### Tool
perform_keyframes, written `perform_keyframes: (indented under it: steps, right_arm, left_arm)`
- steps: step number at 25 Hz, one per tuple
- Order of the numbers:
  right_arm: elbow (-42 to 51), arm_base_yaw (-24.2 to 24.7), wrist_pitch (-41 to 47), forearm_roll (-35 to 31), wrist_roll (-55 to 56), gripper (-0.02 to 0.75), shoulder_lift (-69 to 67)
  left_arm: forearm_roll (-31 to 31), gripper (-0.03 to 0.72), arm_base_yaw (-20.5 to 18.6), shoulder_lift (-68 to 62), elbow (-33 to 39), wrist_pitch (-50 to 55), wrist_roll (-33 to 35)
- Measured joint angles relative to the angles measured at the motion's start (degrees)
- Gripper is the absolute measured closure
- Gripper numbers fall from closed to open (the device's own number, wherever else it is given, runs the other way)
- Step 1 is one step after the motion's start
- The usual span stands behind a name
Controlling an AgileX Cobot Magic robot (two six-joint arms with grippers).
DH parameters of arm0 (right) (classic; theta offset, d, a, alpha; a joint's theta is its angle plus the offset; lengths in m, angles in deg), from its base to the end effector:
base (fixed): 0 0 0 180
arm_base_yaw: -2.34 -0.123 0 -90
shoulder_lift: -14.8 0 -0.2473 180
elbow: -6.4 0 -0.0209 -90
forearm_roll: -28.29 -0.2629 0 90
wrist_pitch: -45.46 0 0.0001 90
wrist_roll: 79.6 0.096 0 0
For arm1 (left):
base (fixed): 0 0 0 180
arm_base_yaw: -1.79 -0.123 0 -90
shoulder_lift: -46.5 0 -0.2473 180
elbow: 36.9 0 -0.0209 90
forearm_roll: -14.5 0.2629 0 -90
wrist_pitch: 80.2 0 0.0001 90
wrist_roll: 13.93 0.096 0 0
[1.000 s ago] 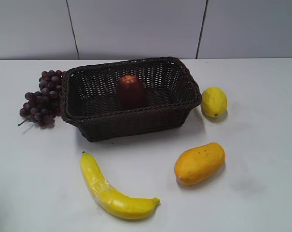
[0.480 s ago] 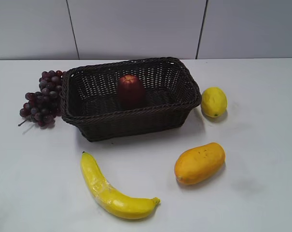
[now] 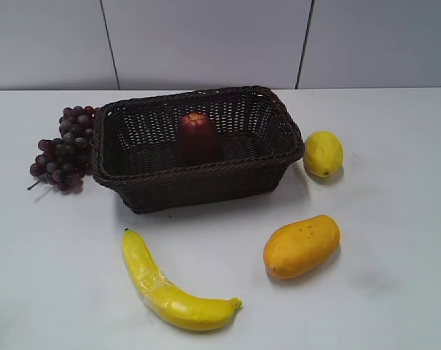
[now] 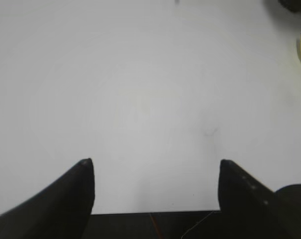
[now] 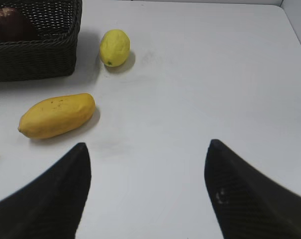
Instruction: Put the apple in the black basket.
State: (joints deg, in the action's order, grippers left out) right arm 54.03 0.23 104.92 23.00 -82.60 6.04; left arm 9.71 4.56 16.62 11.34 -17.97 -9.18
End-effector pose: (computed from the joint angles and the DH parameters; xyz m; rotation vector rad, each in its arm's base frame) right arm 0.0488 0.0094 0.2819 -0.0930 2.0179 0.1003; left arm 0.0992 -0.0119 0.2471 0.1455 2.4427 -0.0925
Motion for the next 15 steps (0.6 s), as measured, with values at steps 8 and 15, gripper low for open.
perform_keyframes:
  steps: [8, 15]
  right_arm:
    - [0.00, 0.00, 0.00, 0.00, 0.00, 0.201, 0.00]
    - [0.00, 0.00, 0.00, 0.00, 0.00, 0.201, 0.00]
  left_arm:
    - [-0.11, 0.111, 0.00, 8.64, 0.00, 0.00, 0.00]
    - [-0.22, 0.111, 0.00, 17.88, 0.11, 0.00, 0.00]
